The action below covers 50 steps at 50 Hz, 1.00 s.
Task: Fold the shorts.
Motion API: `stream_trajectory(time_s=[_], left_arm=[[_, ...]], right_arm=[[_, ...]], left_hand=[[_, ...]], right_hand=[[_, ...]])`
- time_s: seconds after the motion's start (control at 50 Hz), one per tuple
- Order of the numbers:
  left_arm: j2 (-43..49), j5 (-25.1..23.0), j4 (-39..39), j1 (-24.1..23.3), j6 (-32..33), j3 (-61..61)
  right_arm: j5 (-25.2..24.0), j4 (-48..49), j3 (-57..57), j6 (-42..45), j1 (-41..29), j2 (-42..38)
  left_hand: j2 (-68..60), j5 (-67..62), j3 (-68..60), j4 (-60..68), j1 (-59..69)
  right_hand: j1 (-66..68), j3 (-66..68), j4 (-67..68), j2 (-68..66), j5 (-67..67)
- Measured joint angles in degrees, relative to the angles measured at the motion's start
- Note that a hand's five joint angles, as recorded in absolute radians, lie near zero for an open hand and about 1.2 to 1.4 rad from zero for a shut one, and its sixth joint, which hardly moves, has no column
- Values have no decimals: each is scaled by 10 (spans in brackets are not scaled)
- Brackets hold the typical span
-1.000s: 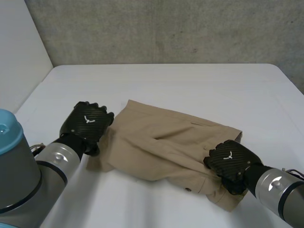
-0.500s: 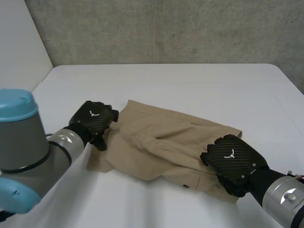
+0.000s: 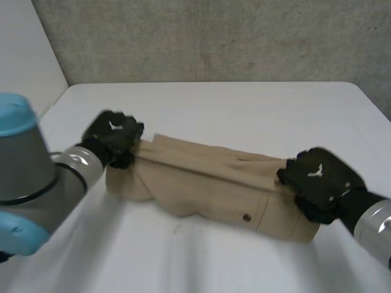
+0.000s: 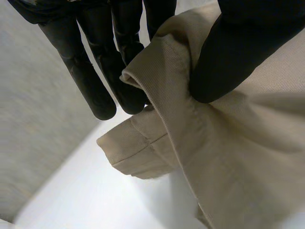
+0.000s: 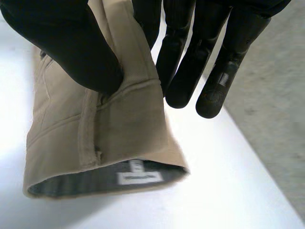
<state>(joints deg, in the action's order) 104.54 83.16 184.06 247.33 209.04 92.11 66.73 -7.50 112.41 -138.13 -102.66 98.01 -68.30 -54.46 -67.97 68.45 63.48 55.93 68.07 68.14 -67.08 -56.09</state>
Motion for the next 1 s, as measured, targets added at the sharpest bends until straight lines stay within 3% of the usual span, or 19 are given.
stream_trajectory(time_s=[0.18, 0.34, 0.5, 0.54, 0.56, 0.66, 0.78, 1.0], left_arm=[[-216, -1, -35, -1, 1, 89], [-315, -3, -87, -1, 1, 158], [-283, -4, -82, -2, 0, 223], [-251, -2, -74, -1, 0, 229], [-235, -2, -70, -1, 0, 231], [-171, 1, -62, 1, 1, 226], [-155, 2, -62, -2, 0, 217], [-180, 1, -64, -11, -2, 206]], right_arm=[[-1, -66, -87, -5, 13, 45], [-2, -100, -133, -7, 13, 65], [-7, -97, -110, -6, 7, 27], [-7, -94, -104, -7, 5, -7], [-6, -92, -103, -7, 4, -24], [-2, -80, -101, -7, -4, -100], [0, -68, -99, -7, -17, -132], [0, -64, -94, -7, -25, -122]], left_hand=[[-1, 0, -1, 0, 0], [-2, 0, -3, 2, 0], [9, 0, 6, -8, 0], [88, 45, 77, -82, -43], [168, 129, 164, -170, -137], [279, 245, 275, -284, -233], [298, 265, 294, -302, -233], [298, 260, 294, -302, -233]], right_hand=[[0, 0, 0, 0, 0], [0, 0, 0, 0, 0], [0, 0, 0, 0, 0], [0, 0, 0, 0, 0], [0, 0, 0, 0, 0], [0, 0, 0, 0, 0], [0, 1, 0, 0, 0], [0, 5, 0, 0, 0]])
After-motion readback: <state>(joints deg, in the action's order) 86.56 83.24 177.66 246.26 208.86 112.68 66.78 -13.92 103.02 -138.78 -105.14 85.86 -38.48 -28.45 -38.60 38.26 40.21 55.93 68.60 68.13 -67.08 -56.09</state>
